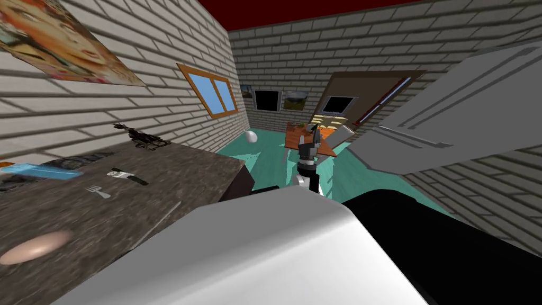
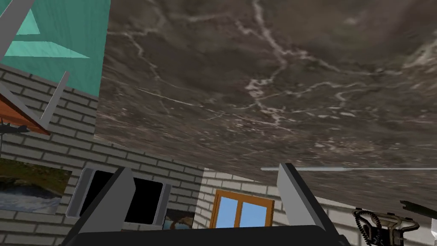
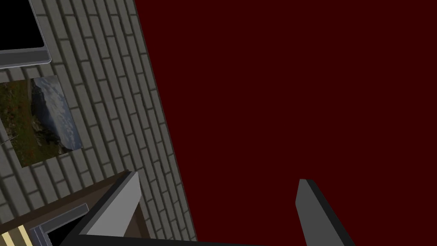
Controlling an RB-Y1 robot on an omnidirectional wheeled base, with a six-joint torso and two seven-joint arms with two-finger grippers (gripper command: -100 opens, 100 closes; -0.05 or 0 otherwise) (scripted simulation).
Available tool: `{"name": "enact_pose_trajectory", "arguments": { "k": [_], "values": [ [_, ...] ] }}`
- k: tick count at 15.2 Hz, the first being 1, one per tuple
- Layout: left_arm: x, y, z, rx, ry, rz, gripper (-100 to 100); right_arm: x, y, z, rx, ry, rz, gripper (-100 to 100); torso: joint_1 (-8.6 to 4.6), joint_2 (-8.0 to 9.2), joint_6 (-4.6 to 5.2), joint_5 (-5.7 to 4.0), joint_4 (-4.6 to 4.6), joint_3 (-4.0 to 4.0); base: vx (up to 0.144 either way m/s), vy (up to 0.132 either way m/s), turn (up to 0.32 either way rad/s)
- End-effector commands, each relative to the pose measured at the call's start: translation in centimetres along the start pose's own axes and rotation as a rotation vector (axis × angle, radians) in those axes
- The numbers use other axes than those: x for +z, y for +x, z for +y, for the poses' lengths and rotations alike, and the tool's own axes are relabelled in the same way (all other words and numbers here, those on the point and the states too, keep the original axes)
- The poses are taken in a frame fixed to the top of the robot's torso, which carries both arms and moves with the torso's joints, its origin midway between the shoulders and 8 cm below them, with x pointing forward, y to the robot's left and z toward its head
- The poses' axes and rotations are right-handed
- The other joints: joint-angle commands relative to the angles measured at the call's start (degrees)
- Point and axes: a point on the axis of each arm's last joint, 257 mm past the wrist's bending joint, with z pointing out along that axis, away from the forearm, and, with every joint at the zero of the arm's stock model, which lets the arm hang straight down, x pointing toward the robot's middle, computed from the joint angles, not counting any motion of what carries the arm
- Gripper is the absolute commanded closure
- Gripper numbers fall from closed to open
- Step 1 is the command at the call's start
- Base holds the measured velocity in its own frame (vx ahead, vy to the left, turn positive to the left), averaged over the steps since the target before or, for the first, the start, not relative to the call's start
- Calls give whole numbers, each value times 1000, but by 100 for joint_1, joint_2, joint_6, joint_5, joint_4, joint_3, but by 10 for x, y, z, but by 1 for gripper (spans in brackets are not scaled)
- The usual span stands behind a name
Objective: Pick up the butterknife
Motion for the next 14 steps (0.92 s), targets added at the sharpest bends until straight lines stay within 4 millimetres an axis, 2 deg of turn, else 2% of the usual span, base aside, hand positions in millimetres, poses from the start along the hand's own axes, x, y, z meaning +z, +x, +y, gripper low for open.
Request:
{"name": "enact_pose_trajectory", "arguments": {
  "k": [1, 2, 5, 6, 10, 11, 14],
  "values": [
    [-17, 21, 16, 45, -27, 88, -100, 0, 0, 0, 0, 0, 0, 0, 0, 0, 0, 0, 0, 0, -18, 69, -464],
    [-17, 22, 16, 45, -27, 89, -100, 0, 0, 0, 0, 0, 0, 0, 2, -1, 2, 1, 0, -1, -20, 63, -350],
    [-40, 46, 33, 95, -51, 197, -100, 0, 0, 0, 0, 0, 0, 0, -1, -3, -2, 0, 0, -2, -23, 64, -356],
    [-40, 46, 33, 95, -51, 197, -100, 0, 0, 0, 0, 0, 0, 0, 0, -3, 0, 0, -1, -2, -18, 72, -279],
    [-83, 92, 52, 165, -60, 391, -100, 0, 0, 0, 0, 0, 0, 0, 16, -9, 2, 3, -3, -6, -20, 95, -478],
    [-83, 92, 52, 165, -60, 391, -100, 0, 0, 0, 0, 0, 0, 0, 22, -7, 4, 4, -2, -5, -33, 97, -413],
    [-110, 122, 54, 191, -45, 505, -100, 0, 0, 0, 0, 0, 0, 0, 10, -13, 0, 2, -3, -7, -19, 75, -365]
  ]
}}
